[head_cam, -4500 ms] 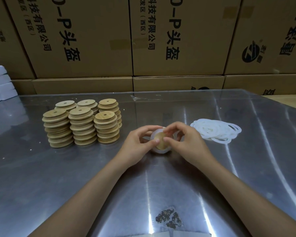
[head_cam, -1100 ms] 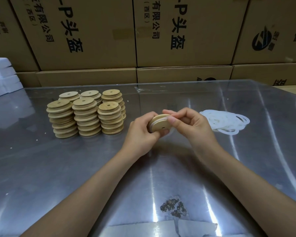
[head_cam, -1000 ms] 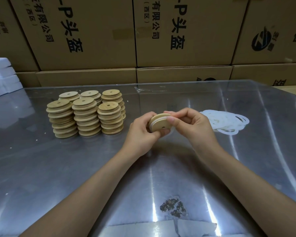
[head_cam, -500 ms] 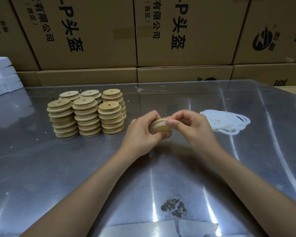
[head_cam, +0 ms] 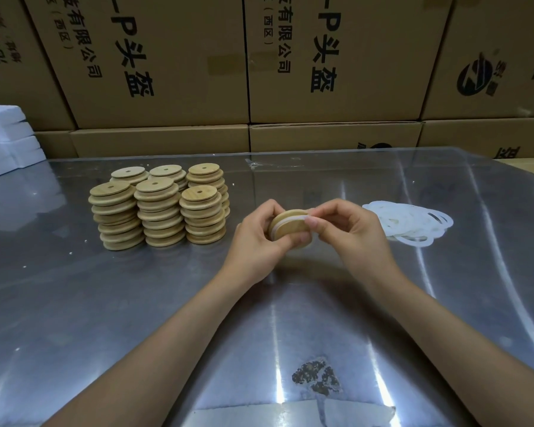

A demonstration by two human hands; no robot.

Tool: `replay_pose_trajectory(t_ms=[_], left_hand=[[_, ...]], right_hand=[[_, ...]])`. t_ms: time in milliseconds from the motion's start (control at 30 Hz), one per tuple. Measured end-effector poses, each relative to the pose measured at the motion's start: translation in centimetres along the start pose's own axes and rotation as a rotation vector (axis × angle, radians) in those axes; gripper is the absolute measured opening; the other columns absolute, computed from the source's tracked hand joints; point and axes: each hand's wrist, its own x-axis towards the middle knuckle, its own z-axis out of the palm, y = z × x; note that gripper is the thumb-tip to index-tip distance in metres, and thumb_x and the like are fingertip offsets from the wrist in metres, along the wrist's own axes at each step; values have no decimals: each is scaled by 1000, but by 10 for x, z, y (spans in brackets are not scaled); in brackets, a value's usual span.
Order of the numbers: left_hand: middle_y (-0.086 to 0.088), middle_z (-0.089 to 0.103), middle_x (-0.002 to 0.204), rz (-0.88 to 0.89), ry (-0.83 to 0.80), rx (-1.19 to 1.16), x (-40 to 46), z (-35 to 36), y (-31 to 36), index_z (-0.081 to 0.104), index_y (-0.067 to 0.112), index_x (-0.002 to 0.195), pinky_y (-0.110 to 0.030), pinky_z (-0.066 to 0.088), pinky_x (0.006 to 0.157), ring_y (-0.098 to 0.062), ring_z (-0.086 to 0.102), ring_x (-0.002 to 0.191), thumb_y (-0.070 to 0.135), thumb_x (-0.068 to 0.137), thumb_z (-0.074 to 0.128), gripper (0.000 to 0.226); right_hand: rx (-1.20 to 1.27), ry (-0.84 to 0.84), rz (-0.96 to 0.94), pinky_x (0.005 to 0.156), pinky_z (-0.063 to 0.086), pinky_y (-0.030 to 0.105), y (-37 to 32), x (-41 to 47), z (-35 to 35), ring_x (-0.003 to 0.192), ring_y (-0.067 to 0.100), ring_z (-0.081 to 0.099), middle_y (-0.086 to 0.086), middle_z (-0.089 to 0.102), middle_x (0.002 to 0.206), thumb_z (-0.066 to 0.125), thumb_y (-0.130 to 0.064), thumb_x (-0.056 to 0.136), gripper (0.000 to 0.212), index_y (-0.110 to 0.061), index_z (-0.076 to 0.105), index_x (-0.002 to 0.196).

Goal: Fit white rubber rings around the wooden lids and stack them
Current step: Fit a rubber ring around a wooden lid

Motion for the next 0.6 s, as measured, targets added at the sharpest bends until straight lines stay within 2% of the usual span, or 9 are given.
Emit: replay_pose_trajectory(t_ms=[167,333,500,533,600], left_hand=[[0,54,66,3,-26,-70,1,-2,2,48,15,71,-37,39,62,-17,48,65,24,63,77,31],[-7,55,71,-39,-26,-169,-1,0,2,48,13,72,-38,41,67,-19,49,70,4,71,79,32],[8,56,64,-115,-11,-238,-1,0,3,50,14,76,-16,43,56,-5,50,61,8,75,75,26],[10,57,64,-109,-26,-195,-1,-1,3,52,13,77,-16,43,55,-3,51,60,9,75,76,24],[9,60,65,-49,-64,40,0,-4,0,58,12,81,-24,45,57,-5,53,59,17,73,80,24]], right_hand=[[136,9,136,70,53,21,-2,1,-1,71,8,66,-1,73,73,66,-6,84,10,-12,65,77],[82,49,70,76,56,28,-4,1,-1,76,13,69,7,73,81,71,-6,79,6,-10,68,78],[-1,44,5,63,47,12,-1,0,0,70,2,66,-3,71,75,73,-8,79,10,-16,67,78],[-33,43,-7,64,48,14,0,0,-1,71,2,66,-5,71,75,73,-9,79,10,-17,68,78],[-145,36,-53,69,52,21,2,-1,-2,75,5,68,-6,73,78,73,-10,80,11,-20,69,78]])
